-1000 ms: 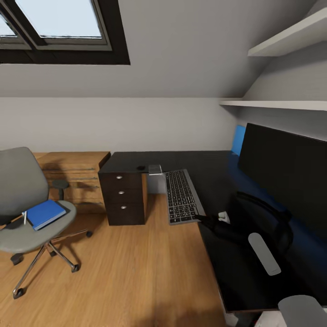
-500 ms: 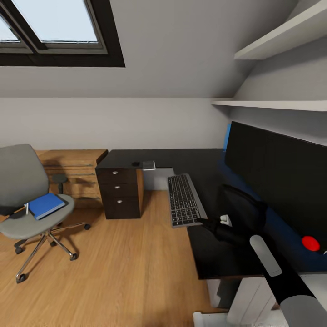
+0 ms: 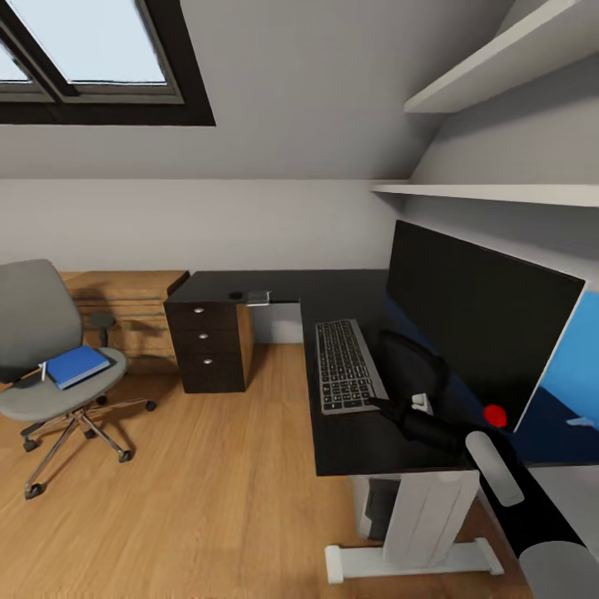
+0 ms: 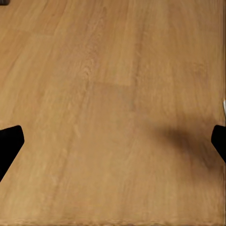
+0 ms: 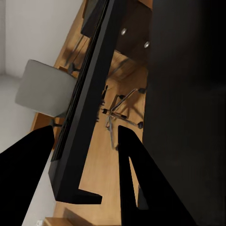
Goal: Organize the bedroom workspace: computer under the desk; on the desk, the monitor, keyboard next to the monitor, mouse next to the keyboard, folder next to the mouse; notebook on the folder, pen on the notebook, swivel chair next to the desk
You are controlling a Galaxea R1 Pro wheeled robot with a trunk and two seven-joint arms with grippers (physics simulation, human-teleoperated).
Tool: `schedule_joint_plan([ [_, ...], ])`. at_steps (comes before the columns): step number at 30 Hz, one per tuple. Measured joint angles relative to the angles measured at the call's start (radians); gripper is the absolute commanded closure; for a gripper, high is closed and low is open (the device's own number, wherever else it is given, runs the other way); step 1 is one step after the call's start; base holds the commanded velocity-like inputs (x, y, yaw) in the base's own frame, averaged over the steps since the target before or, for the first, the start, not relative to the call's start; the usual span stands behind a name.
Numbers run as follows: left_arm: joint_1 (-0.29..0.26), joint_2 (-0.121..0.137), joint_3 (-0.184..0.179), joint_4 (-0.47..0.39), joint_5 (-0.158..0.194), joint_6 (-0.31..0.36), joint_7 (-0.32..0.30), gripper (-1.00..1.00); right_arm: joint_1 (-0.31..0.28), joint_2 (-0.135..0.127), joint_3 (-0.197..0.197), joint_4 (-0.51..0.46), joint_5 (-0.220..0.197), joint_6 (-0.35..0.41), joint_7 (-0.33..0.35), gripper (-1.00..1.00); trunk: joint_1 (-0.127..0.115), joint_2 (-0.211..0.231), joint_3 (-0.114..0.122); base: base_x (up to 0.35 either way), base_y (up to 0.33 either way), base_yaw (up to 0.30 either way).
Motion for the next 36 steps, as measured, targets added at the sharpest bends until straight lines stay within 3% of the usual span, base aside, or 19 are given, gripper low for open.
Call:
schedule_joint_plan([
  [36,0.000,0.000,0.001,0.000,0.000,-0.001,0.000,-1.00,0.000,-0.004,-0.020,0.016,-0.006,-0.007,0.013,1.00,0.000,0.000,-0.001,-0.009,-0.045,-0.001],
])
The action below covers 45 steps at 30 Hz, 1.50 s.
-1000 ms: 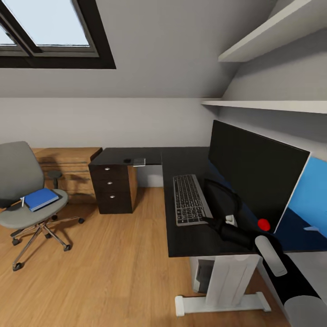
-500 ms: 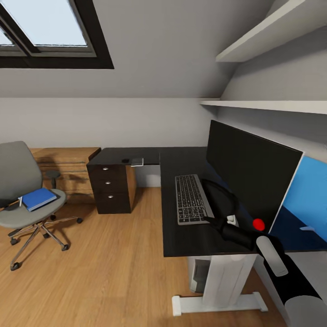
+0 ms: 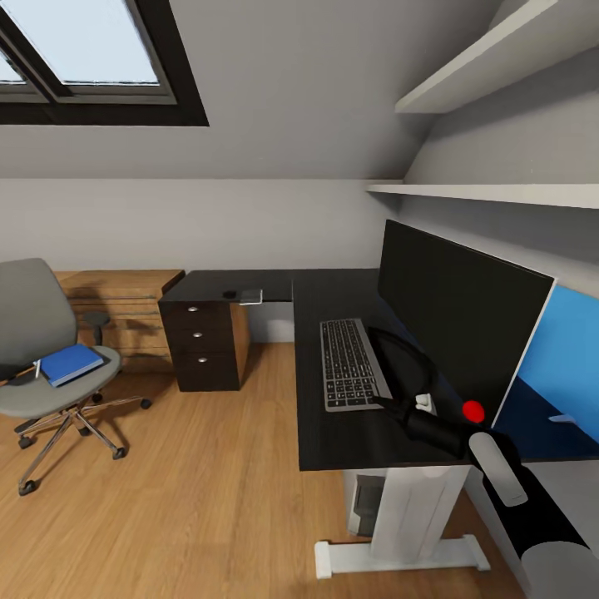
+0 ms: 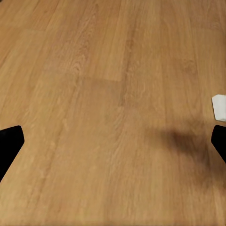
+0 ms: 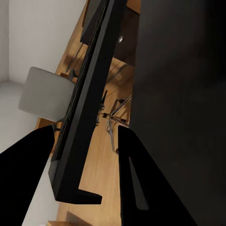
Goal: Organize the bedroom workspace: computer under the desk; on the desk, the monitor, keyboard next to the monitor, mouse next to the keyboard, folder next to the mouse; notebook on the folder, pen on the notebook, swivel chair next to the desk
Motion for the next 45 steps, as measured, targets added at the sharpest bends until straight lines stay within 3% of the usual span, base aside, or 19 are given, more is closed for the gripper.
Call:
schedule_joint_plan([
  [45,0.000,0.000,0.000,0.000,0.000,-0.002,-0.002,-1.00,0.000,0.001,0.003,0.052,0.004,0.000,-0.002,1.00,0.000,0.000,0.000,0.037,0.008,0.000],
])
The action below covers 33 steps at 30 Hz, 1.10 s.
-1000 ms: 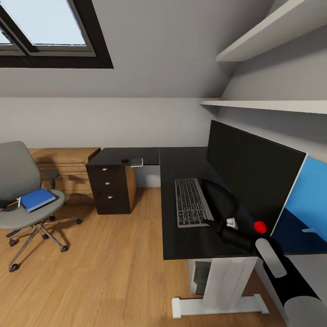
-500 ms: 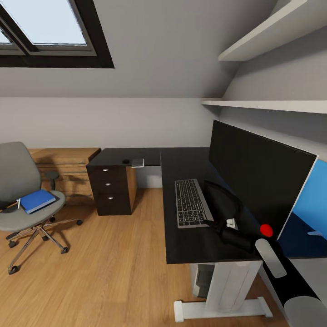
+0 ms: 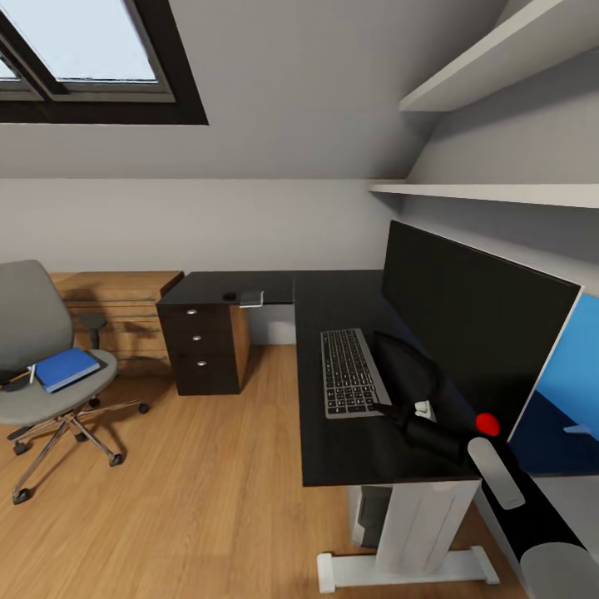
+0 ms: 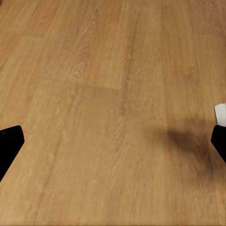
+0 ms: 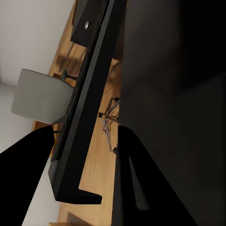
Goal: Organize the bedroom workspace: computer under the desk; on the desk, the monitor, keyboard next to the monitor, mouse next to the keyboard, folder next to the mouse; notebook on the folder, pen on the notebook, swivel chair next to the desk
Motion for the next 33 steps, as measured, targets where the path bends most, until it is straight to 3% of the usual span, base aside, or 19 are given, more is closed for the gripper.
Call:
schedule_joint_plan([
  [33,0.000,-0.001,-0.002,-0.001,0.000,0.001,0.001,-1.00,0.000,-0.001,-0.003,0.025,0.002,0.001,-0.003,1.00,0.008,-0.014,-0.006,0.027,-0.002,0.000],
])
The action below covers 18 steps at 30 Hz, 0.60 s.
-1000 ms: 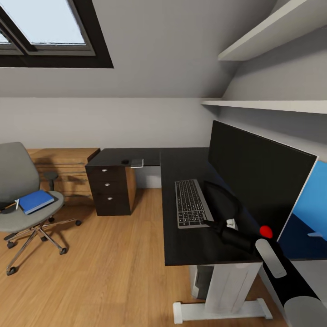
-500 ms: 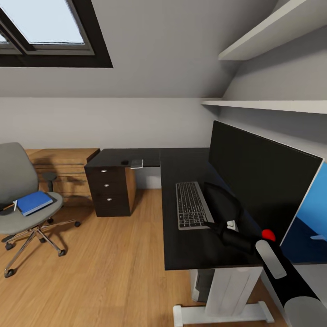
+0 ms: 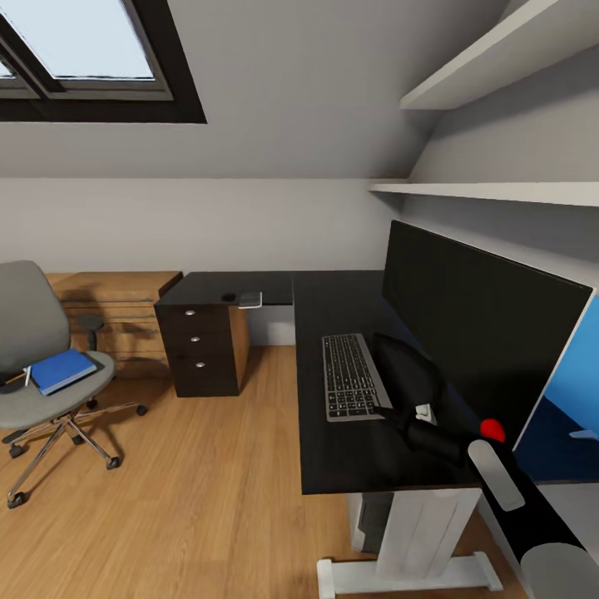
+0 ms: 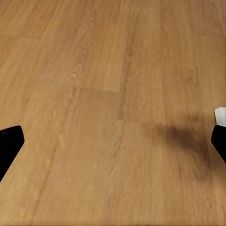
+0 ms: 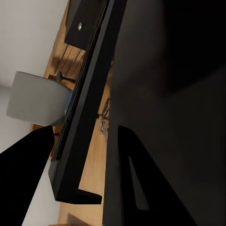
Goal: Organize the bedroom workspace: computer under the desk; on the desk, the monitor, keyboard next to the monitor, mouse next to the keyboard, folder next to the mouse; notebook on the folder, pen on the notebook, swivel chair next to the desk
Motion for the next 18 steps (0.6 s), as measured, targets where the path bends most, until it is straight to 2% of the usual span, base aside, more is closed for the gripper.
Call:
schedule_joint_plan([
  [5,0.000,-0.001,0.001,0.000,0.000,-0.001,0.000,-1.00,0.000,0.000,0.000,0.000,-0.001,0.000,0.000,1.00,0.019,-0.035,-0.016,0.000,0.000,0.000],
  [12,0.000,-0.002,0.000,0.000,0.000,-0.001,0.000,-1.00,0.000,0.000,-0.001,0.000,-0.002,-0.001,0.000,1.00,0.019,-0.035,-0.016,0.000,0.000,0.000],
  [18,0.000,-0.002,0.001,0.000,0.000,-0.001,0.000,-1.00,0.000,0.000,0.000,0.000,-0.001,-0.001,0.000,1.00,0.042,-0.077,-0.034,0.000,0.000,0.000],
])
